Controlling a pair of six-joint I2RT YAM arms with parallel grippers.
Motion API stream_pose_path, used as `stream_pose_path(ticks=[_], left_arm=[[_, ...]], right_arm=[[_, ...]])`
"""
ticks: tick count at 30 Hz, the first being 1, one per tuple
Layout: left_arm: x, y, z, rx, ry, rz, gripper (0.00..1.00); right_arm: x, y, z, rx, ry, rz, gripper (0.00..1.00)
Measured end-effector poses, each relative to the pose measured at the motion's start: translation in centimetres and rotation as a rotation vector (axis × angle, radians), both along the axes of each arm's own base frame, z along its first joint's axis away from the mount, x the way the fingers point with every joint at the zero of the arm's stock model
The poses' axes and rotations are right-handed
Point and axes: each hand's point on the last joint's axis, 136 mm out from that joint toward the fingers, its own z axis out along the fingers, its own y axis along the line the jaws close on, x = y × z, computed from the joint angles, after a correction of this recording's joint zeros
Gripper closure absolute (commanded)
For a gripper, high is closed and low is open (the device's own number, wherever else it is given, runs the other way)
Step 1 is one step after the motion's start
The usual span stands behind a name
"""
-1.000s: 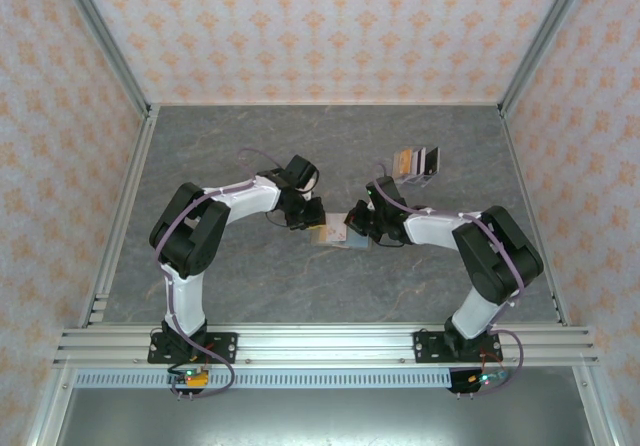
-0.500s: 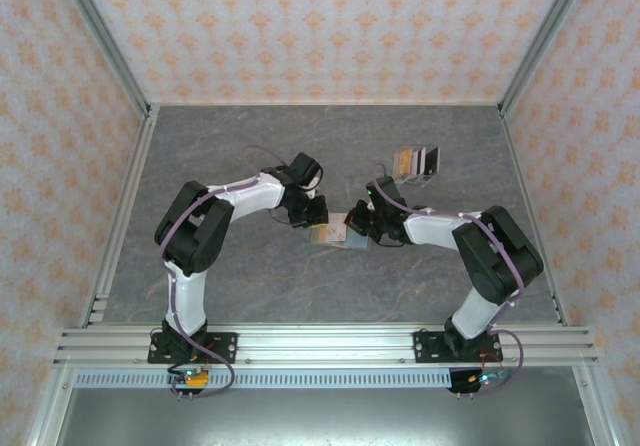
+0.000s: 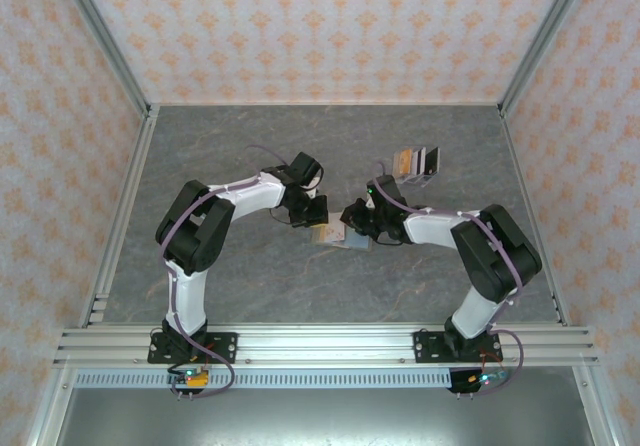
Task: Take the credit cards out of the card holder
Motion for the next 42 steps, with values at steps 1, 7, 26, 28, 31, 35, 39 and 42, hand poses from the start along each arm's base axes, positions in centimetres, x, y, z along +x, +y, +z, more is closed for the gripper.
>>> stream_pose_path(ticks=[1,7,26,28,31,35,39,42], left_arm=[[0.0,0.0,0.0,0.0,0.0,0.0,0.92],[0.0,0.0,0.0,-0.001,0.001,-0.001,0.93],[0.1,0.1,0.0,-0.003,0.003,0.006,0.82],[0.1,0.0,0.1,-0.007,0.006,0.01,0.76],[0.2,-0.2,0.4,-0.025,0.008,0.013,0.66],[0.5,0.0,1.2,-0.053,0.008,0.03,0.58],[1.2,0.4,3.7,-0.108,-0.028,0.057,0.5],[1.7,0.7,6.6,-0.175,-0.08,0.079,0.41]], right_arm=[[0.0,0.0,-0.1,-0.002,0.003,-0.001,0.83],[-0.1,0.1,-1.2,-0.001,0.03,0.001,0.82],[0.0,-1.9,2.2,-0.054,-0.064,-0.03,1.0],[0.2,-2.2,3.4,-0.055,-0.103,-0.028,1.0],[0.2,-2.6,4.5,-0.056,-0.133,-0.022,1.0],[0.2,-3.1,5.0,-0.058,-0.14,-0.02,1.0],[0.2,-3.1,5.6,-0.037,-0.147,-0.017,1.0],[0.2,-3.0,6.3,-0.004,-0.152,-0.007,1.0]])
